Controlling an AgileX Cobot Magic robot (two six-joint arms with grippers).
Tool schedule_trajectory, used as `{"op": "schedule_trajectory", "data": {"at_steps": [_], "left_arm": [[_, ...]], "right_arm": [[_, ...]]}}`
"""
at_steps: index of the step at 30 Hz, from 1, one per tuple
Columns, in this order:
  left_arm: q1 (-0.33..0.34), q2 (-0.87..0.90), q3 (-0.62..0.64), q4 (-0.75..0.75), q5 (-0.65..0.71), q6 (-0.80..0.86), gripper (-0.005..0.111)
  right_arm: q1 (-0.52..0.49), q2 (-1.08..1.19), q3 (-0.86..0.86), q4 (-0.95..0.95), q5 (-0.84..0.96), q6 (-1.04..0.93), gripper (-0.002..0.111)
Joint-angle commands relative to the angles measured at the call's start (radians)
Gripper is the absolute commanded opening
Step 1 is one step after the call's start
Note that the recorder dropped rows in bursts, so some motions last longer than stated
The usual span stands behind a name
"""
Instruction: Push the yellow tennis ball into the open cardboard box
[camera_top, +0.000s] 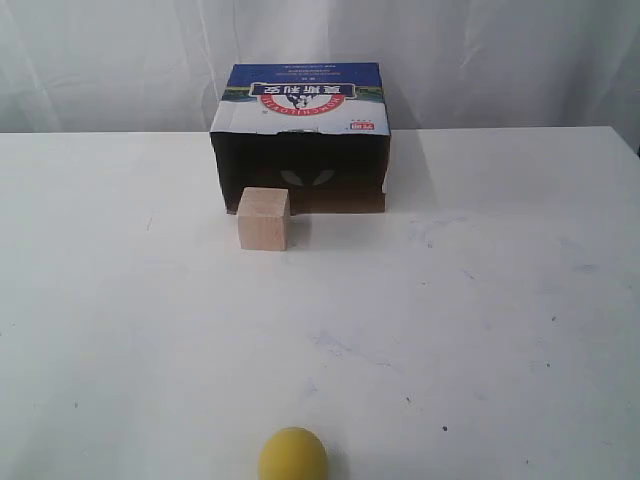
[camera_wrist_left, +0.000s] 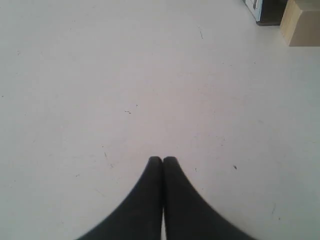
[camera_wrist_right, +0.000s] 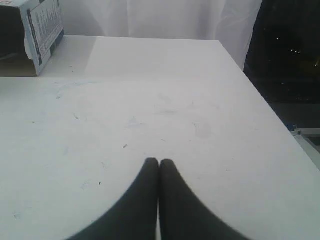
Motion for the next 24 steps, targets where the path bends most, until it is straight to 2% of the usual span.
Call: {"op": "schedule_trajectory", "data": {"at_steps": [1, 8, 14, 20, 24], "left_arm": [[0.001, -0.005, 0.001, -0.010, 0.005, -0.003, 0.000], [0.001, -0.005, 0.001, -0.010, 0.005, -0.001, 0.000], [0.001, -0.005, 0.001, -0.010, 0.005, -0.001, 0.000], [0.001, -0.005, 0.001, -0.010, 0.005, -0.001, 0.000], [0.001, -0.005, 0.001, -0.010, 0.005, -0.001, 0.000]], "right_arm": [[-0.005, -0.005, 0.002, 0.001, -0.014, 0.004, 0.000], [-0.005, -0.005, 0.002, 0.001, -0.014, 0.004, 0.000], [-0.005, -0.005, 0.002, -0.054, -0.056, -0.120, 0.000], [-0.003, -0.005, 0.002, -0.016, -0.383, -0.060, 0.000], [-0.003, -0.005, 0.002, 0.075, -0.709, 0.215, 0.000]]}}
